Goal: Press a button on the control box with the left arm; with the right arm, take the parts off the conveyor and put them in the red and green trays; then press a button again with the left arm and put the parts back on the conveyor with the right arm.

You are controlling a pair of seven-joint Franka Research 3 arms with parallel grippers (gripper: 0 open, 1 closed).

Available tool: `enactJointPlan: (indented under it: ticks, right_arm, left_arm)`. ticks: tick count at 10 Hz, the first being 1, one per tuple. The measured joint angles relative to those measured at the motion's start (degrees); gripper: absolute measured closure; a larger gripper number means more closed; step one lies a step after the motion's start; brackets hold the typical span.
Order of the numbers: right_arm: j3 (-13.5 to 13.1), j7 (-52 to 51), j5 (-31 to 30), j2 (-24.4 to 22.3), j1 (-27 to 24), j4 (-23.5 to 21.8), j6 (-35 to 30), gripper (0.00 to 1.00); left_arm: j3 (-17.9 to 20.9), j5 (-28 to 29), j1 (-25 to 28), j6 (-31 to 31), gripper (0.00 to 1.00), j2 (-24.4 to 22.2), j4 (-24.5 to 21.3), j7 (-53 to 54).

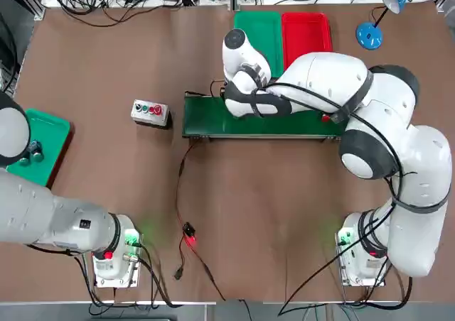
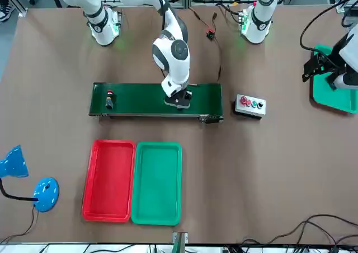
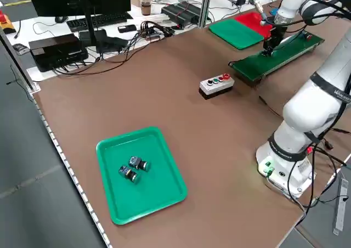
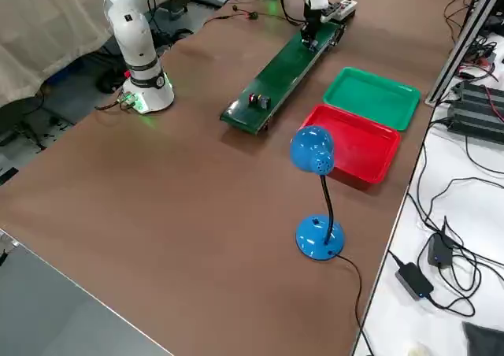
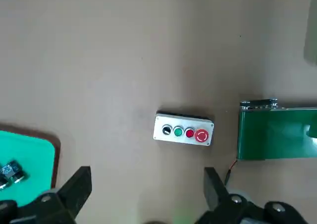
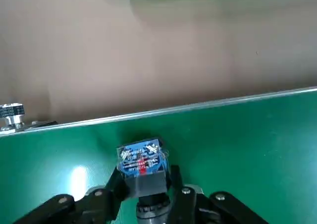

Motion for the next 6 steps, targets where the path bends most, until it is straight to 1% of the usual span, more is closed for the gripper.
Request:
enactJointPlan:
  ticks: [2,4,5,6]
  right_arm:
    - [-0.2,0.0,-1.1,0.0,0.0,0.0,0.2,0.43]
    - [-0.6,0.0,-1.7,0.0,-0.1,0.5,0.3,0.16]
    - [-1.0,0.0,-1.8,0.0,-0.6,1.4,0.6,0.01]
    - [-1.3,0.0,-1.9,-0.1,-1.8,3.3,0.6,0.00]
  left_arm:
    - [0.0,0.0,0.0,0.0,0.00,0.0,0.0,0.0]
    - [0.0,0.0,0.0,0.0,0.00,0.0,0.0,0.0]
    - [0.0,0.0,0.0,0.0,0.00,0.0,0.0,0.0]
    - [0.0,0.0,0.0,0.0,0.00,0.0,0.0,0.0]
